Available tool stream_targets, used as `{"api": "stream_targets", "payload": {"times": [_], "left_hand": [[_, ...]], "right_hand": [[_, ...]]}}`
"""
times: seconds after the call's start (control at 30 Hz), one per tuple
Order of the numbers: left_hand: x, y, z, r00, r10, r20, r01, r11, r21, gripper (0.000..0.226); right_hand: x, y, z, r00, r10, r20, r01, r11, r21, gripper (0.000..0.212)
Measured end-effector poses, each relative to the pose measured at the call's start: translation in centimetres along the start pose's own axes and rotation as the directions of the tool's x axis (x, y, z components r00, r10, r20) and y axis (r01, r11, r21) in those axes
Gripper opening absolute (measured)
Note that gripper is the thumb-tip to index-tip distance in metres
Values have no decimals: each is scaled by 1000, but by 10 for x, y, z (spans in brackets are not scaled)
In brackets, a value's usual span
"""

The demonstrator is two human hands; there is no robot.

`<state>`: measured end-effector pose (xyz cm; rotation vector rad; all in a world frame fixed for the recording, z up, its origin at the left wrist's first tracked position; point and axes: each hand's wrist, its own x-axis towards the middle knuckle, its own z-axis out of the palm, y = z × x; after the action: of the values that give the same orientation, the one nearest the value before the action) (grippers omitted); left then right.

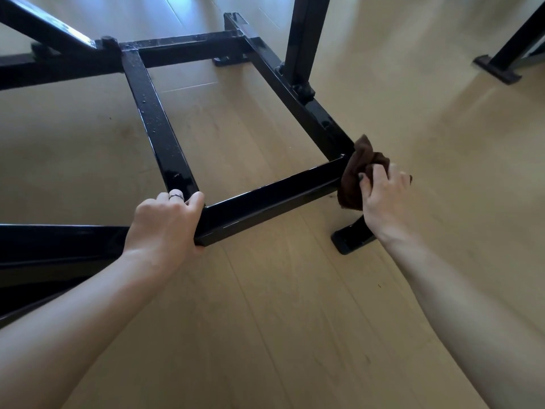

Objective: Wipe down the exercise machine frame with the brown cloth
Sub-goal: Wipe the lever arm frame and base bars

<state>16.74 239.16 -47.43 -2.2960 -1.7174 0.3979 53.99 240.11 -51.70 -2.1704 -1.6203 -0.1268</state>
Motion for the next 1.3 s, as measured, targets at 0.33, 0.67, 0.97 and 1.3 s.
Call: {"api": "stream_targets", "payload": {"times": [0.33,0.67,0.97,1.3], "left_hand": [[3,1,8,992,-20,-126,7,995,-103,59],[3,-7,10,992,16,-121,-39,982,-185,70],[3,-8,16,974,47,-221,-93,975,-201,61],[7,-8,29,966,46,-256,-96,978,-185,62]], "right_hand": [[111,-46,31,987,-71,141,65,997,41,45],[63,-8,1,987,11,160,-17,999,37,39],[89,-25,21,991,-72,114,75,997,-22,42],[185,-99,69,975,-93,200,115,988,-100,45]]}}
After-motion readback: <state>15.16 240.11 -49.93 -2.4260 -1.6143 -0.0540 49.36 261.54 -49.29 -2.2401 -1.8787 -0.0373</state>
